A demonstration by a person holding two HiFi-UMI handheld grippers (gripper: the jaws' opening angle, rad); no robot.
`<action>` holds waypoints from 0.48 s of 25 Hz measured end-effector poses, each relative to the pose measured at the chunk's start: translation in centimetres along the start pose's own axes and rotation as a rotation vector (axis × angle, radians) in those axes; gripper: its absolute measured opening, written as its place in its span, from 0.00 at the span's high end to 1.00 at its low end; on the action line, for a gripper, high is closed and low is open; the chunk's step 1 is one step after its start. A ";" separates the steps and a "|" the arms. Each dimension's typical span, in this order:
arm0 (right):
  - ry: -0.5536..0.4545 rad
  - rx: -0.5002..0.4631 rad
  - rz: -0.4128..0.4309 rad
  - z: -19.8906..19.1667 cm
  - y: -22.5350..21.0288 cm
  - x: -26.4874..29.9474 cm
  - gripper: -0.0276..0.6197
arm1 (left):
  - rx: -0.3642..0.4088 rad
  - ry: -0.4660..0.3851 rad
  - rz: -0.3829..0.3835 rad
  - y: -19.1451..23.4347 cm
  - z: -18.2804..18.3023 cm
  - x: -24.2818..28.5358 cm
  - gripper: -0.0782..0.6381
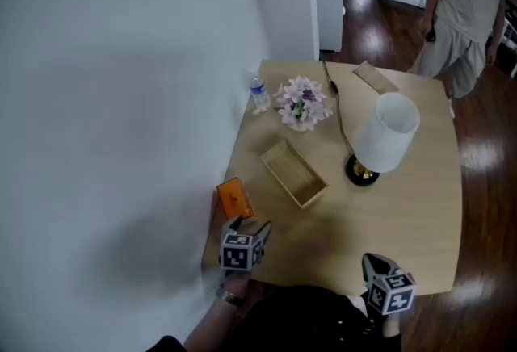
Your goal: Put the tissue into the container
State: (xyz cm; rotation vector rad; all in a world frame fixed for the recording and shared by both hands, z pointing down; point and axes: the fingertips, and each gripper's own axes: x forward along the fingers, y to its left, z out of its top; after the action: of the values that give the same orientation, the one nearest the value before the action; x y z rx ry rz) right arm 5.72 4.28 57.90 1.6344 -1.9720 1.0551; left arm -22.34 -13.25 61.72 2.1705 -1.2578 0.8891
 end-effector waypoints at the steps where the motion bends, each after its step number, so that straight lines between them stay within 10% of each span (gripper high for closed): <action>1: 0.003 -0.001 0.001 0.0 0.0 0.1 0.95 | -0.033 0.000 0.053 2.0 0.1 0.7 0.27; 5: 0.019 -0.010 0.005 0.2 0.2 0.4 0.95 | -0.147 0.029 0.188 8.1 0.7 3.6 0.16; 12: 0.044 0.007 -0.010 -0.1 -0.5 0.3 0.95 | -0.298 0.168 0.150 10.2 -2.3 8.3 0.18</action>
State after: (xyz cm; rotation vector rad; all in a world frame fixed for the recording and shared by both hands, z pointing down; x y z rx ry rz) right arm 6.09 4.11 58.31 1.6095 -1.9327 1.0864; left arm -29.01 -21.17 70.15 1.7537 -1.3847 0.8607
